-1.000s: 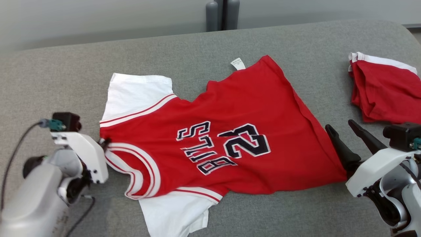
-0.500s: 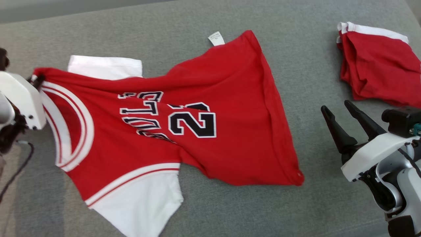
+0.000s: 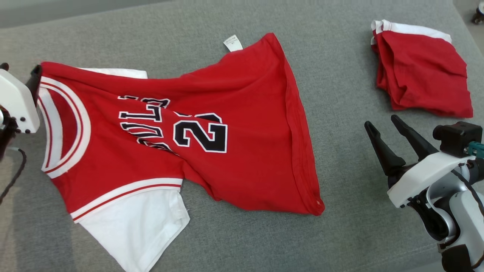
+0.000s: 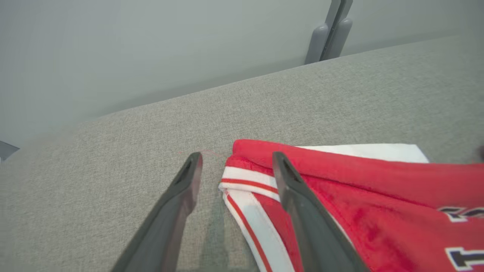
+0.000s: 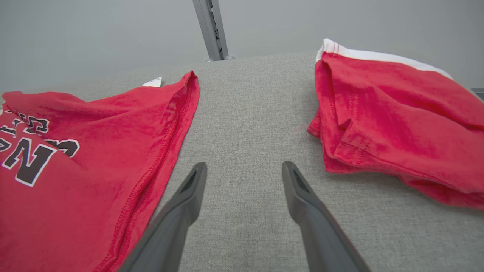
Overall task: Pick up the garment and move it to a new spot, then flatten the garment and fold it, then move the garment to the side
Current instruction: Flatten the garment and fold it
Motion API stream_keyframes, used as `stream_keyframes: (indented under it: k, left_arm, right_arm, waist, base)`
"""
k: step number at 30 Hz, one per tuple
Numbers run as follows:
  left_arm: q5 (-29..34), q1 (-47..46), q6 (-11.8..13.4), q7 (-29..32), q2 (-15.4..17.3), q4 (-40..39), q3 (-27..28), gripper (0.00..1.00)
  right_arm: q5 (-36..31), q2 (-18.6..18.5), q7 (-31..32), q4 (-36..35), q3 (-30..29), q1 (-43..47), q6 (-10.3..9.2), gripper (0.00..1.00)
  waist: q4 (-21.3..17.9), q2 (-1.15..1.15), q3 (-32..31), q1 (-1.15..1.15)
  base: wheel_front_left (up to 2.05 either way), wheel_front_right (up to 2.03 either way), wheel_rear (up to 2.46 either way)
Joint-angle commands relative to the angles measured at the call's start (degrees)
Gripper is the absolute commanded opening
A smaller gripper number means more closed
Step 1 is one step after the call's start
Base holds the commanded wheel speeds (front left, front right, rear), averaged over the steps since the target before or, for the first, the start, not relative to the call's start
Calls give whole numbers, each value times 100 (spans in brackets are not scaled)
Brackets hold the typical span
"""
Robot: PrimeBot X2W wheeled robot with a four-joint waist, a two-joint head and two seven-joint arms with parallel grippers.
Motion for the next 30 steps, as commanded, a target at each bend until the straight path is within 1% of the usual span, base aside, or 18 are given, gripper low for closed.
stream_keyframes:
  k: [1,5,10,13,17,21,24,27,30]
  left_arm:
    - [18,85,-34,-68,-14,30,-25,100]
    - [19,346,-61,-457,-57,-30,-144,100]
    - [-28,816,-72,-1017,-74,-382,-161,100]
    - [-65,1185,91,-1317,-21,-783,-91,100]
    - [-201,1905,436,-1600,34,-1560,54,100]
    - [-446,2822,993,-1772,81,-2599,302,100]
    - [-671,3608,1389,-1733,16,-3449,403,100]
    - [-852,4286,1749,-1642,-83,-4209,425,100]
    - [-994,4832,2022,-1477,-215,-4787,321,100]
  right_arm:
    - [35,-29,-50,25,-13,60,1,100]
    - [23,-58,-71,135,-20,198,1,100]
    - [-28,-8,-165,184,-81,450,1,100]
    - [-62,33,-282,151,-133,629,1,100]
    - [-129,138,-532,86,-275,872,1,100]
    - [-186,217,-673,10,-331,1081,0,100]
    - [-208,251,-689,-30,-374,1216,0,100]
    - [-245,236,-579,-39,-383,1285,0,100]
    - [-243,229,-531,-67,-420,1326,1,100]
  waist:
    - [119,0,-179,0]
    - [333,0,-566,0]
    - [586,0,-995,0]
    - [701,0,-1184,0]
    - [808,0,-1356,0]
    - [853,0,-1481,0]
    - [868,0,-1507,0]
    - [881,0,-1511,0]
    - [896,0,-1512,0]
  base:
    - [0,0,0]
    - [0,0,0]
    - [0,0,0]
    - [0,0,0]
    - [0,0,0]
    - [0,0,0]
    - [0,0,0]
    - [0,0,0]
    - [0,0,0]
